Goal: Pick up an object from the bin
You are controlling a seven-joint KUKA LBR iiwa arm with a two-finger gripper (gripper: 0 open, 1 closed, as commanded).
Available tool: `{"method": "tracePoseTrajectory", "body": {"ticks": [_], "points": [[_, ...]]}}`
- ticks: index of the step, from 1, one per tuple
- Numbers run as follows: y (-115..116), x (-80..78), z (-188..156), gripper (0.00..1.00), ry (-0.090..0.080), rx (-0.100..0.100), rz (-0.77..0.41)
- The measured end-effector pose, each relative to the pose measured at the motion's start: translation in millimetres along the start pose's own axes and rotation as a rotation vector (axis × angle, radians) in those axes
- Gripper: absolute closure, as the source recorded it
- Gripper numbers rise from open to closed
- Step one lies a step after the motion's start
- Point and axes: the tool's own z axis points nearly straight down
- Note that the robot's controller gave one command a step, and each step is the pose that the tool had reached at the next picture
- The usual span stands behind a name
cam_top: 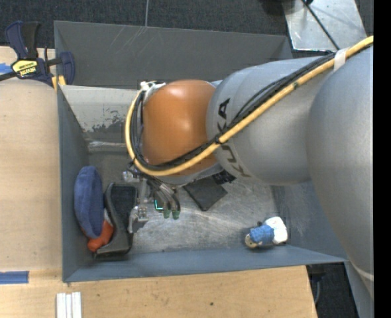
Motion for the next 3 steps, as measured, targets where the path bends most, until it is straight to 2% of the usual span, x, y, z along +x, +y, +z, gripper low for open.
{"method": "tracePoseTrajectory", "body": {"ticks": [1,2,3], "points": [[-9.3,-5.8,45.6,0.0,0.001,0.002,0.696],[-4.6,-48.3,50.3,0.0,0.022,0.007,0.78],[-1.2,-13.0,42.0,0.0,-0.024,-0.005,-0.02]]}}
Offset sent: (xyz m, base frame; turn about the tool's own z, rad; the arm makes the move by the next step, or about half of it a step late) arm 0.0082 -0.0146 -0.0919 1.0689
